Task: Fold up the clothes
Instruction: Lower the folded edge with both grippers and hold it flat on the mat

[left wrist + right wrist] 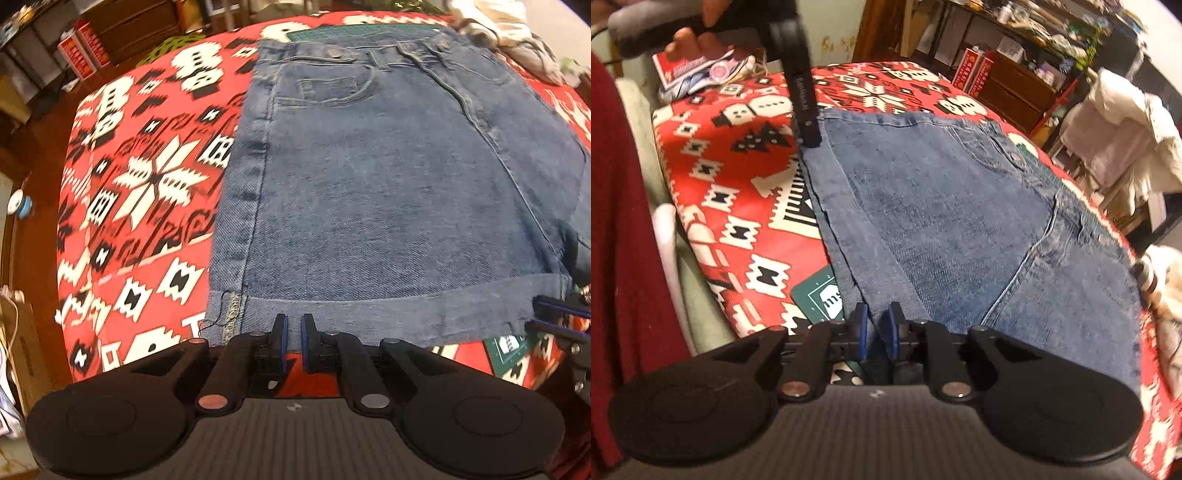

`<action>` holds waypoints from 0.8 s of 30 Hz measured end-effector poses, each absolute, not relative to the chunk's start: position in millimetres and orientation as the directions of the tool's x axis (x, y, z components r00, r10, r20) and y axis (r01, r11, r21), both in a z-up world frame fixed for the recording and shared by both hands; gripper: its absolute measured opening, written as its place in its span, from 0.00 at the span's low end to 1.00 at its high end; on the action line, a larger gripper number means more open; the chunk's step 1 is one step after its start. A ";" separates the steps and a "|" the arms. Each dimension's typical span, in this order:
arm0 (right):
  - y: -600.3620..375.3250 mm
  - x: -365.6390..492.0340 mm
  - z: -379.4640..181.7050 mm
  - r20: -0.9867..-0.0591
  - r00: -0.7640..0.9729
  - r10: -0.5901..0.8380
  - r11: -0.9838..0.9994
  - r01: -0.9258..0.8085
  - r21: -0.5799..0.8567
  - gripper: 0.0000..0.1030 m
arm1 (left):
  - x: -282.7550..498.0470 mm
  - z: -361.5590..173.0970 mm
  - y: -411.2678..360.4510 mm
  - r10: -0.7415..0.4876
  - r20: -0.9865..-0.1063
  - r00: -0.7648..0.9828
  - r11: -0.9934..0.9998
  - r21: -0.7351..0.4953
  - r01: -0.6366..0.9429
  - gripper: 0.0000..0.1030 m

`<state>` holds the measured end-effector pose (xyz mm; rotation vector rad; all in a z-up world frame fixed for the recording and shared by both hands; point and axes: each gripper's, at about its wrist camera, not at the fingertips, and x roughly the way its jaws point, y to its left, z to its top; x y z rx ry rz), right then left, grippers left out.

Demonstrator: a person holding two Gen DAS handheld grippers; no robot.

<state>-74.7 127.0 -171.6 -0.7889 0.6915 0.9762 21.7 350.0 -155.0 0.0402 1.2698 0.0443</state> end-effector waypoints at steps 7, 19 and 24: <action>136.2 -81.2 -178.0 -0.797 0.431 0.423 0.277 -0.899 -0.339 0.21 | 18.9 -154.7 362.3 0.055 -0.949 0.311 0.998 0.040 -0.054 0.08; 129.1 -61.2 -163.8 -0.849 0.267 0.457 0.368 -0.925 -0.093 0.00 | 15.8 -155.2 371.0 0.061 -0.941 0.334 0.996 0.037 -0.080 0.06; 126.0 -64.5 -171.7 -0.866 0.241 0.438 0.357 -0.931 -0.078 0.00 | 14.5 -152.1 368.5 0.072 -0.936 0.343 0.996 0.050 -0.074 0.05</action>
